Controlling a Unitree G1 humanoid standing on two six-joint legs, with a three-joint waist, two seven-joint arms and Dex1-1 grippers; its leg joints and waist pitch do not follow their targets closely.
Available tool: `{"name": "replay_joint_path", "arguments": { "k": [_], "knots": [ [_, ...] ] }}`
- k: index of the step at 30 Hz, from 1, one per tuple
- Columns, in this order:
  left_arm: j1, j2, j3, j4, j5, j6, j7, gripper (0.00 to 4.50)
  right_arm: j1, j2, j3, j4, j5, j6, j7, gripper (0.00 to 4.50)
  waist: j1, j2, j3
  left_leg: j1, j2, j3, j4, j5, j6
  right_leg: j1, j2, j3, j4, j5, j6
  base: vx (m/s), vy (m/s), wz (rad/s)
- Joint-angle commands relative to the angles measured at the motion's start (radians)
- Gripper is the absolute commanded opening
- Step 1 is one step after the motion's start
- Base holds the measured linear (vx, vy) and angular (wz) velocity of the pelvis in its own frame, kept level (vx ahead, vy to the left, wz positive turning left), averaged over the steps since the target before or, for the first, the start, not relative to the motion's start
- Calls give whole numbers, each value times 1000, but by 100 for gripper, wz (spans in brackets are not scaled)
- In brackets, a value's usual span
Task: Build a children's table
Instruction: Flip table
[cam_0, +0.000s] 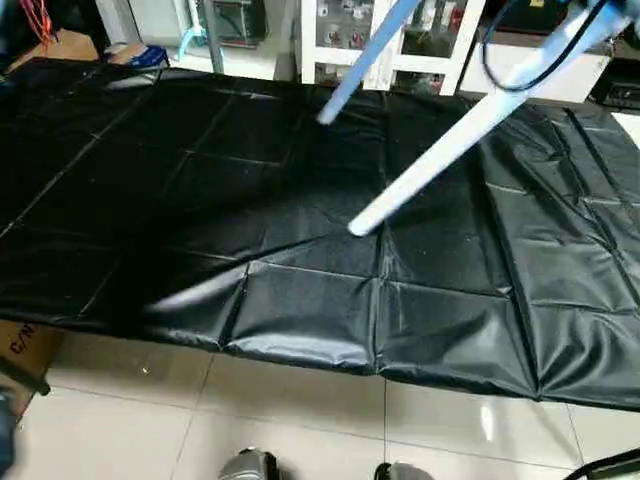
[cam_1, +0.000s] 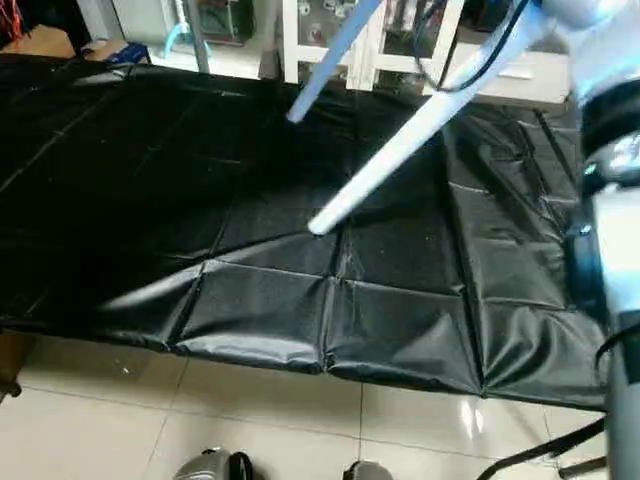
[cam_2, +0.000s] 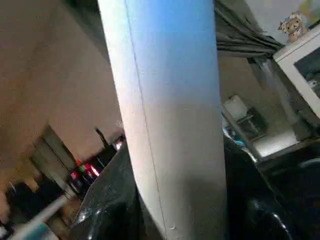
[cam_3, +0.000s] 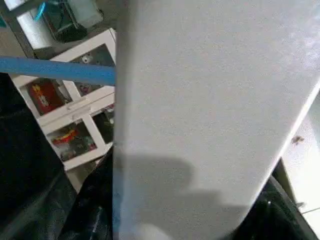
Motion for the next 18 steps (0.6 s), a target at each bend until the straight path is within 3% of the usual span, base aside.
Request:
{"name": "replay_joint_path", "arguments": {
  "k": [1, 3, 10, 11, 12, 15, 18],
  "knots": [
    [18, -58, -109, -61, -32, -29, -17, 176, -38, 45, 64, -25, -52, -99, 29, 168, -16, 6, -76, 63, 45, -40, -85, -506, -85, 15, -10, 7, -58, -313, -181, 0, 0, 0],
    [36, -113, -113, -56, -48, -32, 10, 175, -62, 42, 84, -14, -77, -104, 30, 168, -15, 7, -73, 72, 46, -39, -85, -539, -89, 5, -5, 8, -64, -329, -175, 0, 0, 0],
    [77, -285, -157, -21, -80, -51, 61, 168, -133, 49, 138, 21, -144, -114, 53, 165, -17, 2, -68, 70, 46, -46, -89, -590, -97, 5, -5, 6, -65, -351, -156, 0, 0, 0],
    [77, -285, -157, -21, -80, -51, 61, 167, -133, 49, 138, 21, -144, -114, 53, 164, -17, -1, -68, 67, 46, -47, -89, -584, -93, 7, -6, 6, -65, -344, -154, 0, 0, 0],
    [83, -342, -161, -8, -97, -53, 78, 165, -136, 59, 148, 27, -153, -119, 75, 163, -19, -6, -68, 66, 46, -45, -88, -579, -89, 6, -5, 7, -64, -341, -154, 0, 0, 0],
    [101, -403, -187, 15, -95, -61, 97, 164, -130, 79, 165, 35, -167, -131, 116, 162, -21, -8, -67, 63, 46, -46, -88, -561, -76, 8, -8, 8, -66, -334, -151, 0, 0, 0],
    [128, -461, -194, 40, -105, -83, 117, 163, -111, 98, 171, 40, -165, -142, 167, 162, -29, -17, -69, 58, 47, -46, -88, -532, -63, 13, -7, 8, -65, -302, -156, 0, 0, 0]
  ]
}}
